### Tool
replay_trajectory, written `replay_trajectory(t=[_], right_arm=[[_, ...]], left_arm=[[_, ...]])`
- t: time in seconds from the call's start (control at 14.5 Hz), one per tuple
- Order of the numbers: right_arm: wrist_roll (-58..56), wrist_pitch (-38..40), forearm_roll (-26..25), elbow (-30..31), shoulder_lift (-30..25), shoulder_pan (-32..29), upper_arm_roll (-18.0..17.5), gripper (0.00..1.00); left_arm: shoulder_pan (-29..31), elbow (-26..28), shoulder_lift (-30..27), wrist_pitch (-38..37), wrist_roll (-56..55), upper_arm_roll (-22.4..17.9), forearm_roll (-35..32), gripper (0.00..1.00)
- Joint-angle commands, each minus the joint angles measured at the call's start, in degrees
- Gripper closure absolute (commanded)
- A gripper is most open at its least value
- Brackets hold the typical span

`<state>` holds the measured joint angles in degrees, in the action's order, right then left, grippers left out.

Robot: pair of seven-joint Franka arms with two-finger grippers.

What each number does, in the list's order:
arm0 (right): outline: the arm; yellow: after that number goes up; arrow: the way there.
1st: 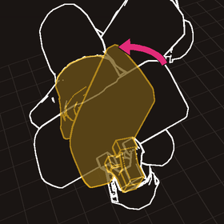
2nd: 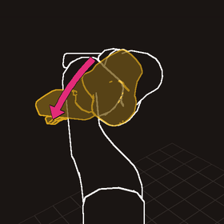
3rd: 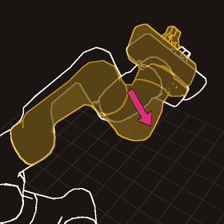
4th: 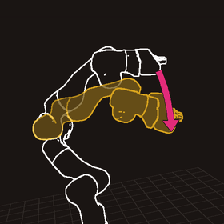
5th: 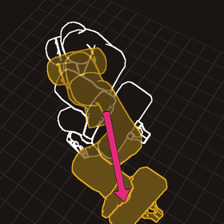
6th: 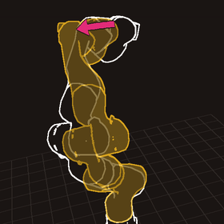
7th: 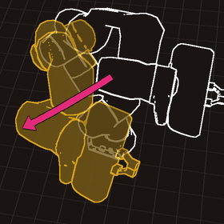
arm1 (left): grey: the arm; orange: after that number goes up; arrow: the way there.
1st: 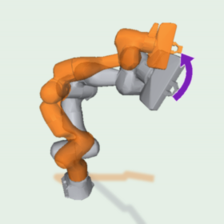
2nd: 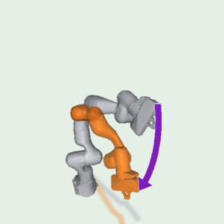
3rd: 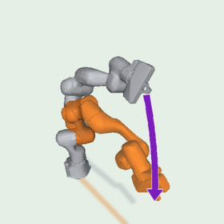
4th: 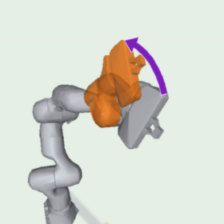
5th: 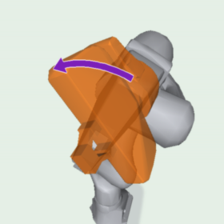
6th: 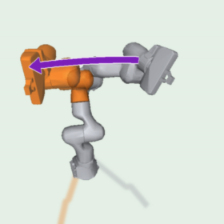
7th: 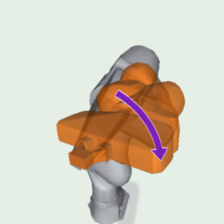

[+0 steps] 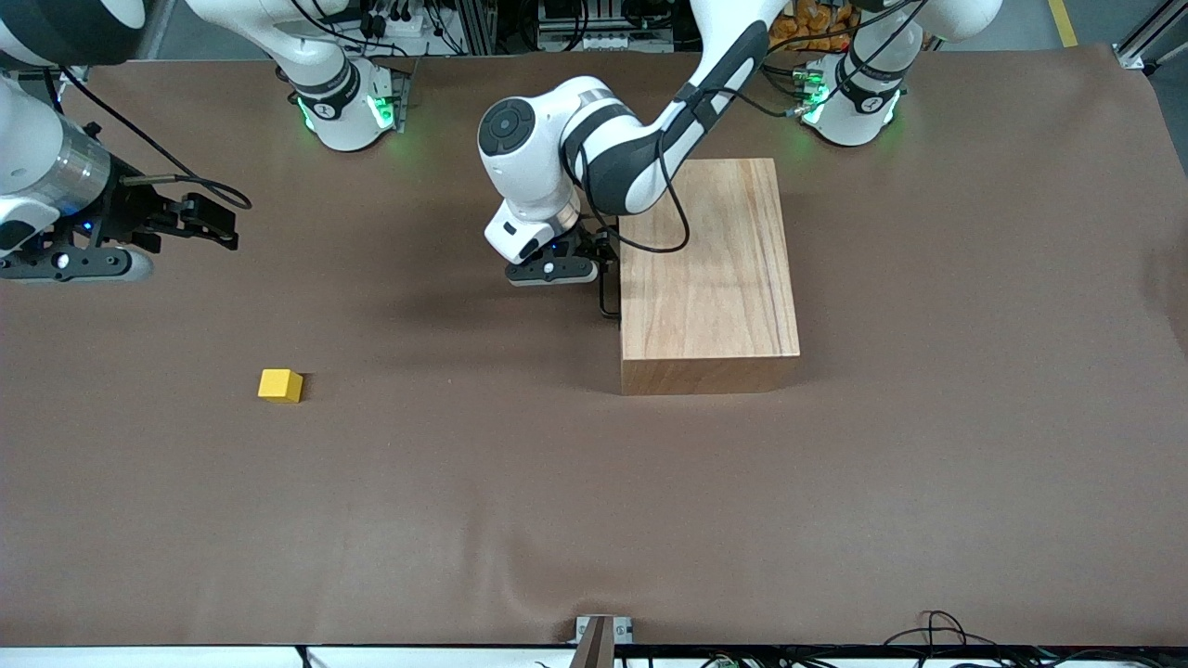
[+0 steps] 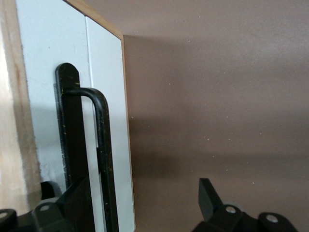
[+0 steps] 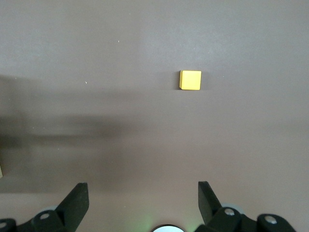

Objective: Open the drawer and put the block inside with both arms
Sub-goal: 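Pull the drawer open with the left gripper while the right gripper reaches the cube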

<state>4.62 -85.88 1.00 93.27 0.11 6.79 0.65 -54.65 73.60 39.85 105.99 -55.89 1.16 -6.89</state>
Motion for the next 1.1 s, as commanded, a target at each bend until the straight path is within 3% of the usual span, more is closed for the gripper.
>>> replay_trajectory(t=[0.0,0.62,1.03], right_arm=[[1.36,-0.34,-0.03,0.42,-0.37,0.68,0.14,0.0],[1.36,-0.43,-0.03,0.42,-0.37,0.77,0.14,0.0],[1.36,-0.87,-0.03,0.42,-0.28,1.3,0.23,0.0]], left_arm=[[-0.28,-1.27,1.01,-0.17,0.87,-0.19,-1.29,0.0],[-0.37,-1.27,2.86,0.0,1.4,-0.19,-1.2,0.0],[-0.63,-1.36,3.47,5.71,0.09,0.34,-1.03,0.0]])
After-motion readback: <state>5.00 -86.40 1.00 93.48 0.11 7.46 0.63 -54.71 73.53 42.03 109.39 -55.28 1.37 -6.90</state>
